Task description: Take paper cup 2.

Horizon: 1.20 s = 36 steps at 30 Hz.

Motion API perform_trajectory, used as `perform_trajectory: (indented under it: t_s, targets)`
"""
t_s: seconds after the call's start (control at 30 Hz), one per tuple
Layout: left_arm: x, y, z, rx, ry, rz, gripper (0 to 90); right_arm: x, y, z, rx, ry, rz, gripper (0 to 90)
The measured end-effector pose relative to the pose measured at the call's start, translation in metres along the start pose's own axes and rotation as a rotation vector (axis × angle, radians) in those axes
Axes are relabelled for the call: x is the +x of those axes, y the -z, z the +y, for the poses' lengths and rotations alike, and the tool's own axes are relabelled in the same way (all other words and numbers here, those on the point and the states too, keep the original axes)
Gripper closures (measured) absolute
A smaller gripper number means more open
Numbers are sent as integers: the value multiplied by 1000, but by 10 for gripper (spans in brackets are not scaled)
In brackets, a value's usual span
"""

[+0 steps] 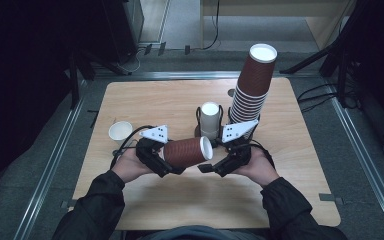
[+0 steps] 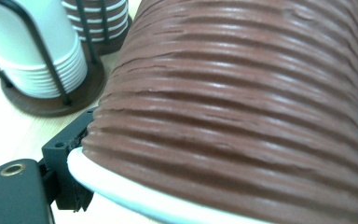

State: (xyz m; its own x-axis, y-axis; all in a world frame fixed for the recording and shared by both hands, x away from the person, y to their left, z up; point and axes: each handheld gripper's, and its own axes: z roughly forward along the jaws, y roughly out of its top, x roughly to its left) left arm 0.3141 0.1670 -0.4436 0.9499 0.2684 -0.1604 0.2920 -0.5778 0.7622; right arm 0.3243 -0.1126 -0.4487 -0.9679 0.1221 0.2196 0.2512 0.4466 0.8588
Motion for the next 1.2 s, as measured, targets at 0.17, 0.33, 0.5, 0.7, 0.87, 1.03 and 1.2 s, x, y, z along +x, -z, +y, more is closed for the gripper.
perform_trajectory:
  t_s: [0.17, 0.33, 0.5, 0.7, 0.87, 1.03, 1.2]
  targets:
    - [0, 11, 2, 32, -12, 32, 98, 0, -5, -3, 54, 8, -22, 182]
    - [3, 18, 3, 84, -5, 46, 96, -1, -8, -6, 97, 19, -37, 182]
    - [3, 21, 1, 133, -10, 65, 95, -1, -10, -8, 128, 24, -46, 182]
    - [4, 11, 2, 204, -23, 63, 94, -1, -12, -9, 148, 35, -54, 182]
    - [5, 0, 3, 266, -26, 65, 94, -3, -12, -10, 155, 40, -60, 182]
    - [4, -14, 4, 322, -27, 57, 94, -3, -13, -10, 166, 38, -65, 182]
    - [4, -28, 5, 388, -40, 56, 94, -3, -15, -11, 184, 42, -76, 182]
